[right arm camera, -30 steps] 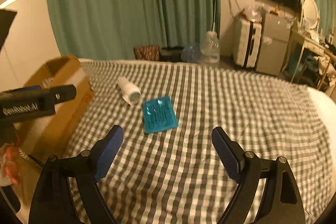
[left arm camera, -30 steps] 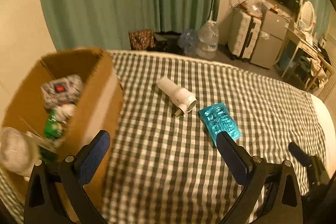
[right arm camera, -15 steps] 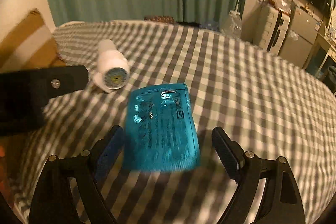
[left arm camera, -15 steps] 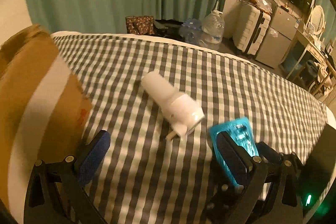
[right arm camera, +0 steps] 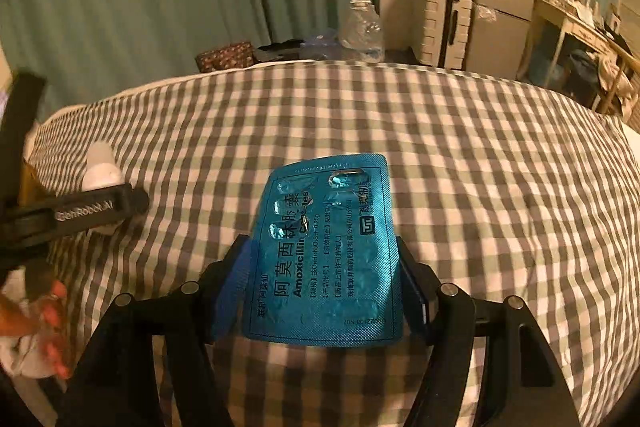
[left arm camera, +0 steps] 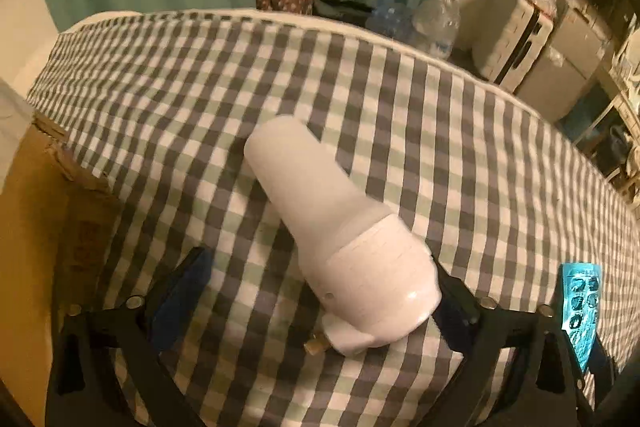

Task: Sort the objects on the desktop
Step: 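Grasp the blue blister pack with the right tool while the left tool grasps the white cylindrical device, then carry the blister pack and white device over the box with both tools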

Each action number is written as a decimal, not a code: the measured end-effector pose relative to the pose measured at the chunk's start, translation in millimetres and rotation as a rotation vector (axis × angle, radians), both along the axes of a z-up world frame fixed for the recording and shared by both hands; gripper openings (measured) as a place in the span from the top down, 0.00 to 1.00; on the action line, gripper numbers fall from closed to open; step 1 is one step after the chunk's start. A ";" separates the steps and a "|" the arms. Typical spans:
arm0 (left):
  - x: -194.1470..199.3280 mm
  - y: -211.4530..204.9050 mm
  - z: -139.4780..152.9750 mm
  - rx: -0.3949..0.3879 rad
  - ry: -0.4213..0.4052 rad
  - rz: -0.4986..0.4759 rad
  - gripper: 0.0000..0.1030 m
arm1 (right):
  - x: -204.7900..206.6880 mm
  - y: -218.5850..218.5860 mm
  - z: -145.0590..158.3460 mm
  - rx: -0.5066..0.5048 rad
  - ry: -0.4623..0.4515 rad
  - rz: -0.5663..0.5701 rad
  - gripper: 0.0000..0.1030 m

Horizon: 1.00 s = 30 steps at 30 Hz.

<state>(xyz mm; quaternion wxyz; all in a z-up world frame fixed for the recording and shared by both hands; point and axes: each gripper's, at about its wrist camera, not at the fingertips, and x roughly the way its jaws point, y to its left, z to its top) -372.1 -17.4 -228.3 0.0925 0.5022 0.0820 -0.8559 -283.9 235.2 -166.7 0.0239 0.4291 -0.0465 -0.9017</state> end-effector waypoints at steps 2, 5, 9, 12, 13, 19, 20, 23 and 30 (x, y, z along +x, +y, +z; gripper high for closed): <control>4.4 5.9 3.0 -0.042 0.001 -0.056 0.29 | 0.1 4.0 1.7 -0.016 0.005 -0.006 0.35; 13.1 12.0 10.9 -0.064 0.015 -0.114 0.47 | 0.7 11.2 4.3 -0.047 0.003 -0.008 0.35; 29.6 6.9 14.0 -0.033 0.012 -0.119 0.47 | -2.5 17.5 11.0 -0.072 0.009 0.007 0.35; 50.4 11.5 28.2 -0.020 0.035 -0.143 0.47 | 7.9 21.5 21.4 -0.065 0.025 0.009 0.35; 57.1 12.0 32.6 -0.016 0.045 -0.147 0.47 | 16.8 22.3 28.1 -0.070 0.032 0.008 0.35; 94.8 21.8 77.6 0.049 0.099 -0.202 0.47 | 53.3 18.6 68.3 -0.075 0.105 0.007 0.35; 103.3 24.3 88.9 0.053 0.116 -0.220 0.47 | 59.2 16.5 74.3 -0.072 0.111 0.011 0.35; 126.1 28.0 118.8 0.031 0.163 -0.249 0.47 | 82.1 11.7 95.7 -0.063 0.140 0.017 0.35; 179.8 20.2 193.7 -0.010 0.294 -0.273 0.47 | 128.4 -4.7 151.5 -0.084 0.216 0.041 0.35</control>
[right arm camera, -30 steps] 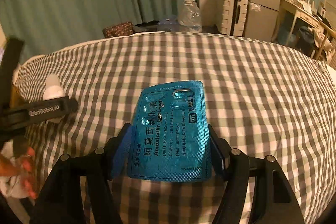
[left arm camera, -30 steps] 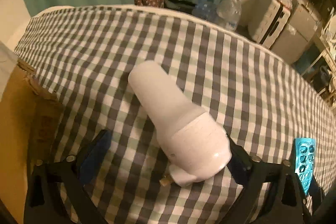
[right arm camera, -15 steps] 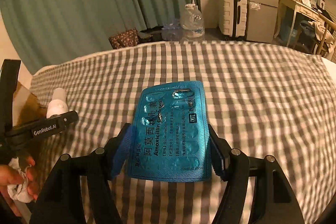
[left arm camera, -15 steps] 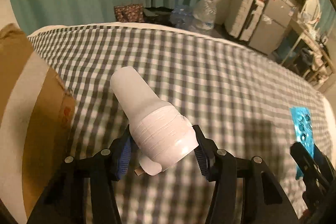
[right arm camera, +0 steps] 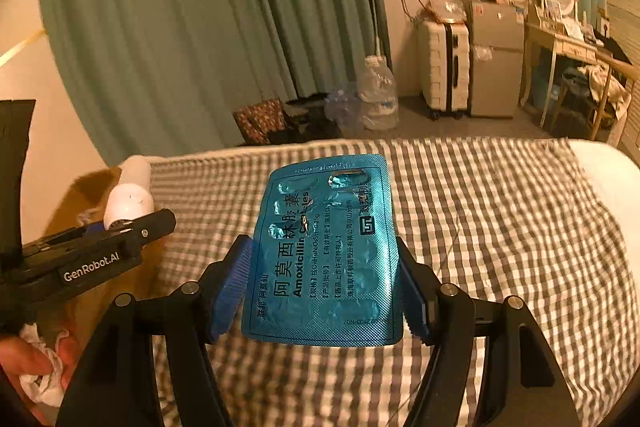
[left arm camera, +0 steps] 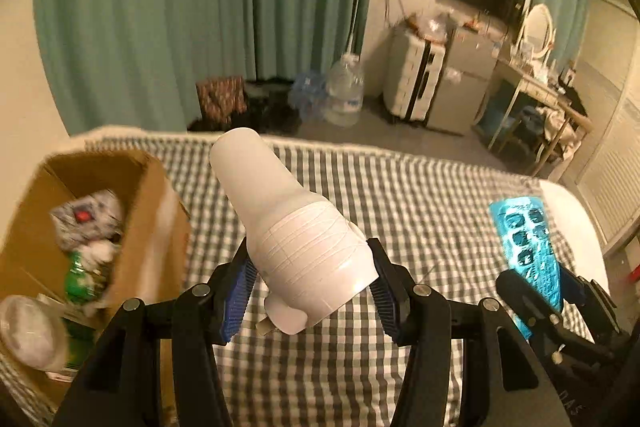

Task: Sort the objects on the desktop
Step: 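Carry the blister pack and white device over the box with both tools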

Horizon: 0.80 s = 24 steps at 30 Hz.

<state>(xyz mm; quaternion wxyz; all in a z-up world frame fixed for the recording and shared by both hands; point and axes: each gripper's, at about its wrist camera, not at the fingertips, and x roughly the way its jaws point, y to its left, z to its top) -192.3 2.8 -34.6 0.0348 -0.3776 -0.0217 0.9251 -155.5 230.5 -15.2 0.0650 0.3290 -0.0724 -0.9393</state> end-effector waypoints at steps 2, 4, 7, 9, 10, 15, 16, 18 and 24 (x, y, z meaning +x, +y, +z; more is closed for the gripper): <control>1.7 -1.9 17.1 0.012 0.034 0.007 0.47 | 7.0 -11.1 13.3 0.020 0.025 0.013 0.35; 15.6 -10.1 32.9 0.024 0.062 0.008 0.47 | 16.2 -20.7 27.9 0.026 0.048 0.029 0.35; 28.8 -20.7 54.9 0.034 0.100 0.008 0.47 | 33.9 -40.1 54.6 0.031 0.095 0.057 0.35; 36.3 -33.2 67.6 0.046 0.124 0.033 0.47 | 41.6 -55.0 66.1 0.049 0.122 0.072 0.35; 40.6 -39.4 71.9 0.049 0.131 0.040 0.47 | 47.2 -65.9 75.8 0.060 0.145 0.085 0.35; 60.7 -79.3 88.7 0.052 0.170 0.081 0.47 | 59.0 -104.0 101.2 0.059 0.188 0.147 0.35; 62.5 -86.9 91.9 0.050 0.175 0.091 0.47 | 61.6 -115.2 106.1 0.067 0.196 0.166 0.35; 68.0 -104.8 97.6 0.057 0.188 0.109 0.47 | 64.4 -129.4 110.2 0.079 0.205 0.188 0.35; 75.5 -152.2 95.8 0.035 0.194 0.169 0.47 | 62.4 -187.1 114.3 0.074 0.201 0.297 0.35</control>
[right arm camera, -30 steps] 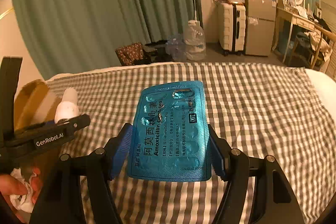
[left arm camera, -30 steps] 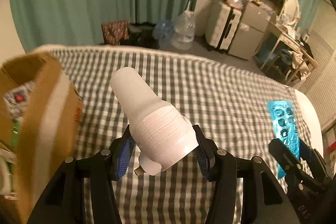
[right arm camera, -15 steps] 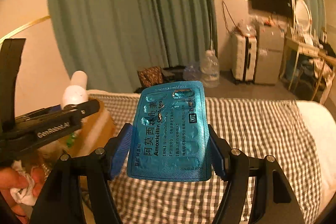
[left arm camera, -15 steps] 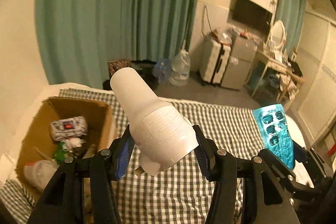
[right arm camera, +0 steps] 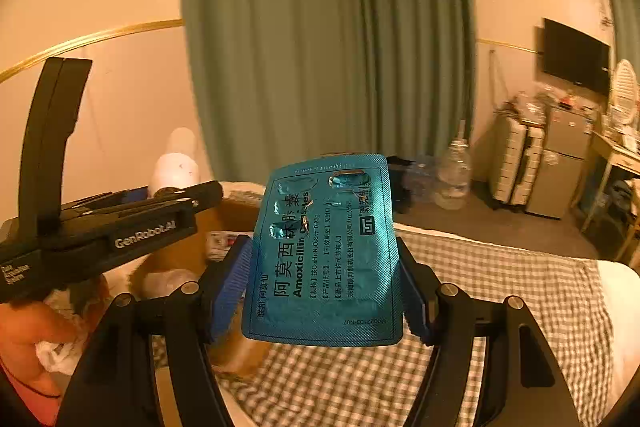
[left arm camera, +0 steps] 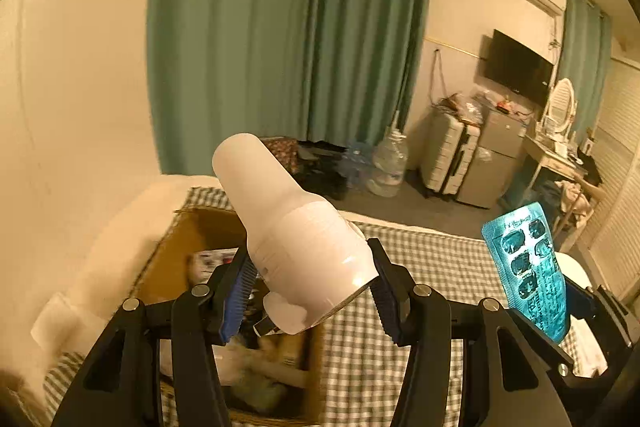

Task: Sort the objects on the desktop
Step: 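Carry the blister pack and white device over the box with both tools, then open both tools to drop the blister pack and white device into the box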

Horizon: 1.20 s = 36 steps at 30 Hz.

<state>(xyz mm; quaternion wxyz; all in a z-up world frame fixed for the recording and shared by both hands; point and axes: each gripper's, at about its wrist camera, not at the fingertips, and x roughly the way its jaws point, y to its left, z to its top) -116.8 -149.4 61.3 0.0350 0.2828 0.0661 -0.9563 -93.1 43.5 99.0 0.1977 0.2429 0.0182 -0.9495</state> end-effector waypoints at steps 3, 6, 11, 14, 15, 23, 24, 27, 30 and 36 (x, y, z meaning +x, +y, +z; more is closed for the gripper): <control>-1.8 -24.3 -11.5 0.011 -0.022 0.002 0.47 | 1.1 -24.2 -5.7 0.005 0.010 0.048 0.35; -7.0 -46.8 -28.9 0.016 -0.061 0.020 0.47 | -7.0 -49.5 -17.6 0.029 -0.014 0.090 0.35; -14.6 -84.0 -58.5 0.032 -0.112 0.047 0.47 | -31.2 -80.4 -44.8 0.032 -0.090 0.148 0.35; -20.7 -97.7 -73.1 0.029 -0.140 0.058 0.47 | -47.3 -94.6 -61.2 0.031 -0.129 0.166 0.35; -22.3 -100.4 -76.7 0.028 -0.150 0.066 0.46 | -50.6 -97.8 -65.8 0.030 -0.137 0.168 0.35; -19.8 -111.5 -86.2 -0.010 -0.118 0.109 0.05 | -80.0 -96.2 -76.6 -0.080 -0.119 0.138 0.06; -18.8 -112.1 -86.6 -0.012 -0.124 0.113 0.02 | -80.1 -93.1 -74.6 -0.092 -0.109 0.126 0.06; -11.0 -109.1 -84.9 -0.032 -0.118 0.122 0.01 | -80.1 -76.4 -69.5 -0.097 -0.104 0.071 0.03; 7.7 -94.9 -82.6 -0.061 -0.085 0.112 0.00 | -68.1 -62.3 -67.6 -0.082 -0.116 0.017 0.00; 24.0 -57.5 -81.1 -0.114 -0.036 0.006 0.00 | -24.7 -24.7 -75.4 0.023 -0.094 -0.186 0.00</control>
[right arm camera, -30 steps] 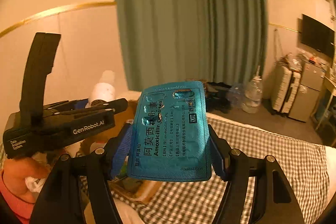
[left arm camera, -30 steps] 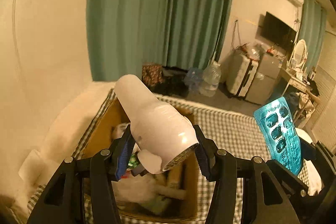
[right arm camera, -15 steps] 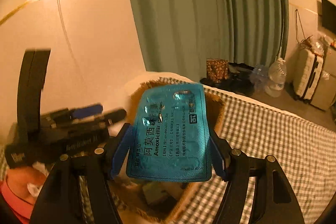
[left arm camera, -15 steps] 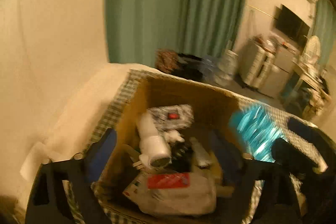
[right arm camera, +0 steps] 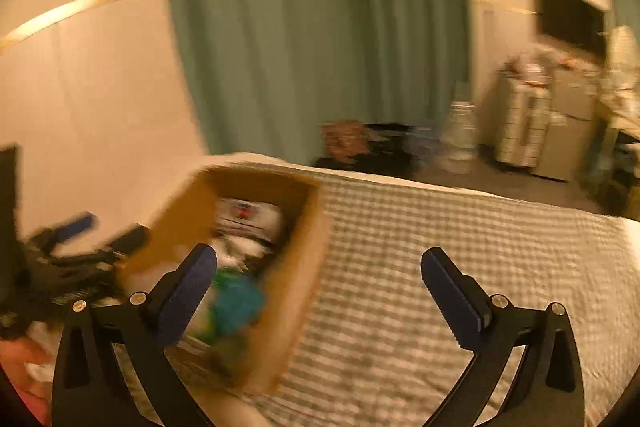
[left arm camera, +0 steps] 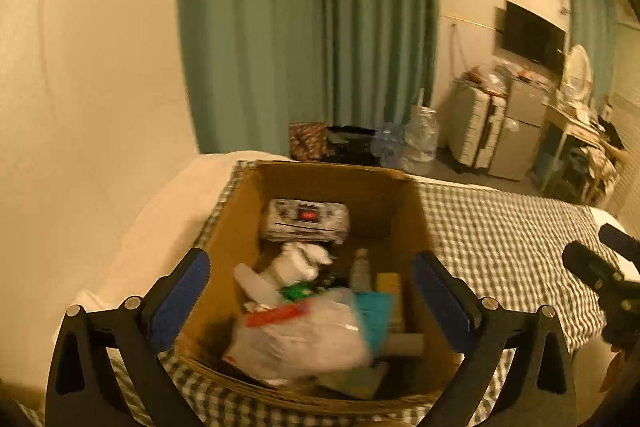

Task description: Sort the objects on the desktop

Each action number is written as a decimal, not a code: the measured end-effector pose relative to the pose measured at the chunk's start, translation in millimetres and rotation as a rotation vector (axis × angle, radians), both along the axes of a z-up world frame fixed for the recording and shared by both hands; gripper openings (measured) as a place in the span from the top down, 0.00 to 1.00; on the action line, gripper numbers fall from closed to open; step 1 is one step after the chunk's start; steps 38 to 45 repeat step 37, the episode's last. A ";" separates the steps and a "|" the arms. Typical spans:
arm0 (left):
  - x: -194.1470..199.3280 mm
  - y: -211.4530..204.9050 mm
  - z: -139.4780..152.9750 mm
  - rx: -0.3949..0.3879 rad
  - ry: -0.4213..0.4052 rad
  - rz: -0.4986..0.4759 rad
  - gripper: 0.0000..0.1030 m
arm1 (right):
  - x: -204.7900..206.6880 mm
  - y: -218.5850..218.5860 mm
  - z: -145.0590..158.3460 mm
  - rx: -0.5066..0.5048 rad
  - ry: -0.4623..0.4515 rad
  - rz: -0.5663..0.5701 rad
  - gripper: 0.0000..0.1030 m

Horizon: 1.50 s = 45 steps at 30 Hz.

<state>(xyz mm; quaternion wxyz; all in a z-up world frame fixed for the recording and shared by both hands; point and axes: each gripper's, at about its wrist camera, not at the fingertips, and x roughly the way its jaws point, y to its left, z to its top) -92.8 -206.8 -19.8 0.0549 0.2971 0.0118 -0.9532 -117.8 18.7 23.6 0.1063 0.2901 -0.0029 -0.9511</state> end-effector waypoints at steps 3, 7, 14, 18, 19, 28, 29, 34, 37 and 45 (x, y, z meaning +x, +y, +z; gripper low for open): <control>5.9 22.8 -7.4 0.002 0.003 -0.067 0.00 | 15.3 21.4 -9.0 0.001 -0.013 -0.080 0.00; 12.0 42.3 -20.7 0.000 -0.016 -0.075 0.00 | 26.8 39.3 -15.5 -0.005 -0.034 -0.093 0.00; 12.4 45.3 -20.6 -0.005 -0.051 -0.051 0.00 | 38.9 48.1 -22.8 -0.001 -0.052 -0.096 0.00; 12.0 47.2 -22.9 -0.004 -0.066 -0.068 0.00 | 37.3 49.1 -24.2 0.005 -0.061 -0.105 0.00; 12.0 48.5 -23.2 -0.009 -0.067 -0.073 0.00 | 36.9 49.1 -24.3 0.007 -0.061 -0.110 0.00; 10.5 47.3 -26.2 -0.018 -0.079 -0.052 0.00 | 35.4 44.9 -28.2 0.011 -0.077 -0.098 0.00; 10.0 45.8 -27.0 -0.011 -0.083 -0.049 0.00 | 35.5 44.3 -28.3 0.013 -0.075 -0.098 0.00; 12.4 41.3 -28.1 0.013 -0.073 -0.033 0.00 | 33.2 41.5 -30.5 0.010 -0.085 -0.099 0.00; 11.2 40.1 -28.1 0.019 -0.083 -0.031 0.00 | 32.2 41.2 -33.0 0.021 -0.093 -0.103 0.00; 11.2 40.1 -28.1 0.019 -0.083 -0.031 0.00 | 32.2 41.2 -33.0 0.021 -0.093 -0.103 0.00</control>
